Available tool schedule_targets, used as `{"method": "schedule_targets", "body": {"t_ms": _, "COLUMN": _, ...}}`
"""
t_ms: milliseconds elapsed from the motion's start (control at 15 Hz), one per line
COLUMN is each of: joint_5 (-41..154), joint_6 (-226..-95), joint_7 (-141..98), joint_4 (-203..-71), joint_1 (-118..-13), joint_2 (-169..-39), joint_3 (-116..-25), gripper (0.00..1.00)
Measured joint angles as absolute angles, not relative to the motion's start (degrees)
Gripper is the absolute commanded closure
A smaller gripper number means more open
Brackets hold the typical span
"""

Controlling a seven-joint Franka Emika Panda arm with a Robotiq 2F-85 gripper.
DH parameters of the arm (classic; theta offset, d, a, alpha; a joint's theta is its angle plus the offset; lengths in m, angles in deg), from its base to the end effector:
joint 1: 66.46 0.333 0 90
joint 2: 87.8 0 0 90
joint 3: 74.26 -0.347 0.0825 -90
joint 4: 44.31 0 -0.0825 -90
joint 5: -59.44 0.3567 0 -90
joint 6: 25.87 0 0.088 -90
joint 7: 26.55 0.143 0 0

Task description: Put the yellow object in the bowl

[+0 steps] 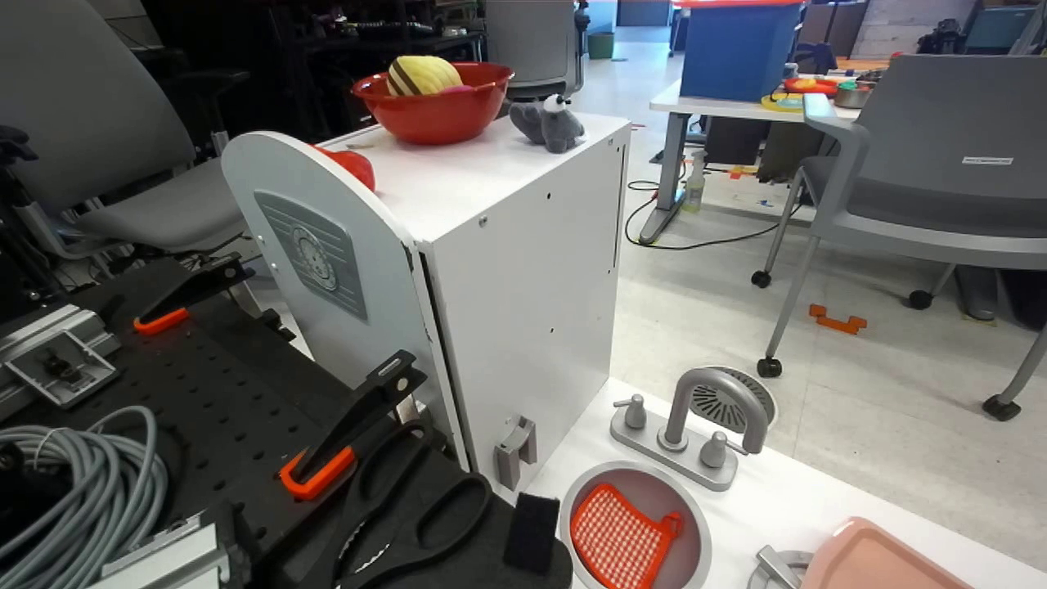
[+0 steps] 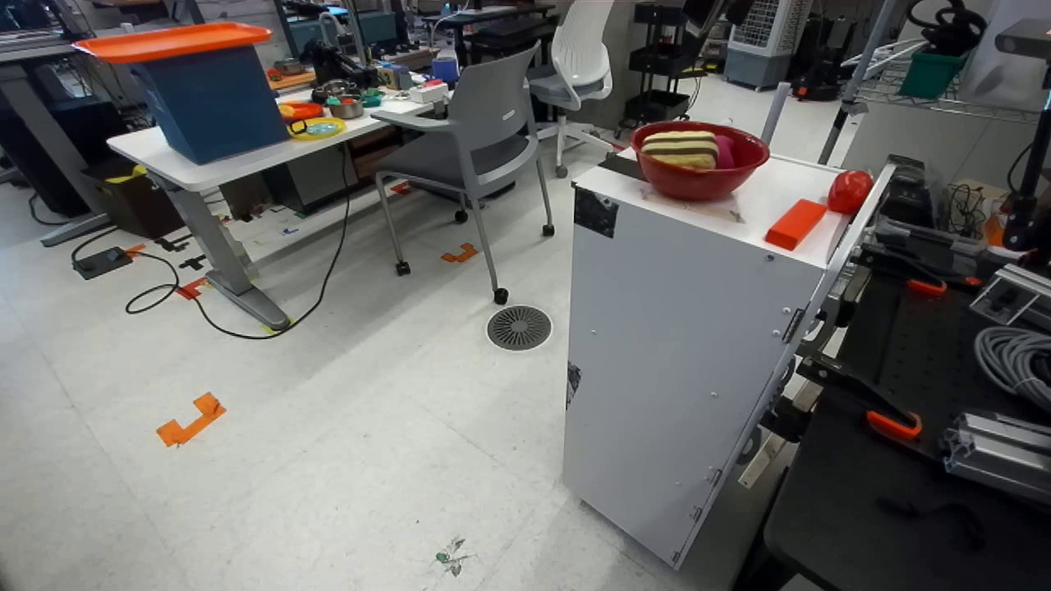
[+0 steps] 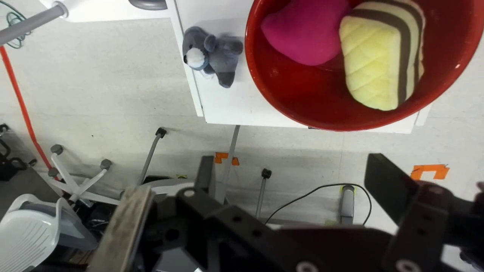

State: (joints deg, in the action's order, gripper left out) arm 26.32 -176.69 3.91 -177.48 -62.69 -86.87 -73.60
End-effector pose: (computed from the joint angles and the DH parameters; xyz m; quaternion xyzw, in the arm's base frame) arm 0.5236 0.0323 0.3942 0.9719 -0.0068 0.1993 0.1250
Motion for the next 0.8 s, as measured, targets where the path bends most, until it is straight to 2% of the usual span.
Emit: {"method": "schedule_targets", "body": {"t_ms": 800, "joint_5": 24.29, "joint_6": -176.69, "joint_7": 5.97, "joint_4": -182.96, "joint_1": -64.78, "joint_2": -79.69, "joint_3": -76.41, "gripper": 0.0}}
